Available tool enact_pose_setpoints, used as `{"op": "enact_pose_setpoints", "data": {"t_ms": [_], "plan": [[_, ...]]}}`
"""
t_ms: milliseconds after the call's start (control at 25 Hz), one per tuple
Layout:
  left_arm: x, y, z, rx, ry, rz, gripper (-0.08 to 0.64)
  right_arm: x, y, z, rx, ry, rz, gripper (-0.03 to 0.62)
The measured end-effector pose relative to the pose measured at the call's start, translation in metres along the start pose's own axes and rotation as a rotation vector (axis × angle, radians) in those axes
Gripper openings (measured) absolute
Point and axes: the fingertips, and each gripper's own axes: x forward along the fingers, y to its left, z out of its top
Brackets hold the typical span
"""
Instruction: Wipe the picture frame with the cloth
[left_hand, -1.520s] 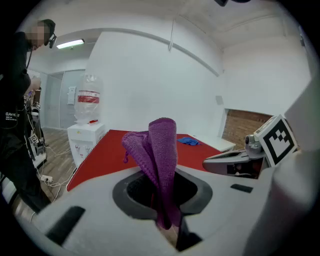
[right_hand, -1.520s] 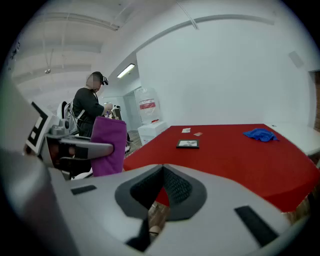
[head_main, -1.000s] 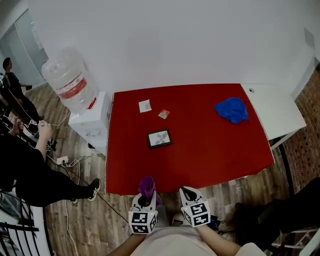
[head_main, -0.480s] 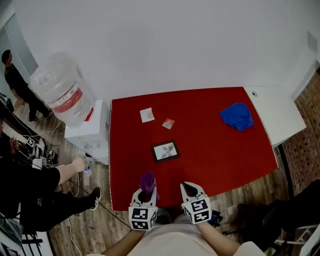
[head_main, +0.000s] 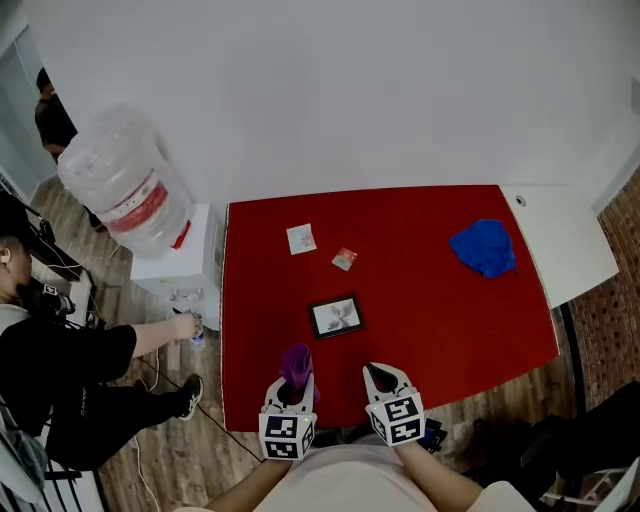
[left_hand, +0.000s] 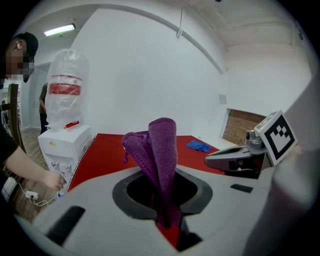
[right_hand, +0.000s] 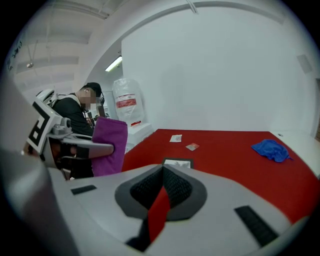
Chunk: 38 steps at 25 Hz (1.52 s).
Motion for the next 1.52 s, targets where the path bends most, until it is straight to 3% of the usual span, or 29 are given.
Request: {"op": "enact_pose_setpoints", "data": {"t_ms": [240,520,680,920,1120,1360,1520], "plan": [[0.020,0.004,0.001,-0.009,0.022,0.011,0.061,0.015,-0.017,0.007,-0.001,0.008,0.010,0.003],[0.048,0.017,0.000,0.074,0.081,0.019,0.061,0.029,-0.030,0.006,0.008,0.019,0.018,0.004],[0.086,0.029,-0.020,0.232,0.191,-0.014,0.061,0.044,-0.037,0.002,0.014,0.022,0.009,0.004],[0.147,0.061,-0.025,0.597,0.338,0.008,0.061,0.067,-0.038,-0.010,0.040,0.032,0.009,0.004],[0.200,0.082,-0.033,0.857,0.471,0.011,0.061,0.074,-0.034,-0.022,0.057,0.045,0.029,0.004],[0.245,0.091,-0.064,1.043,0.615,-0.025,0.061,0.072,-0.041,-0.037,0.078,0.072,0.030,0.004],[0.251,0.093,-0.071,1.074,0.643,-0.020,0.061,0.069,-0.050,-0.041,0.089,0.074,0.025,0.004]]}}
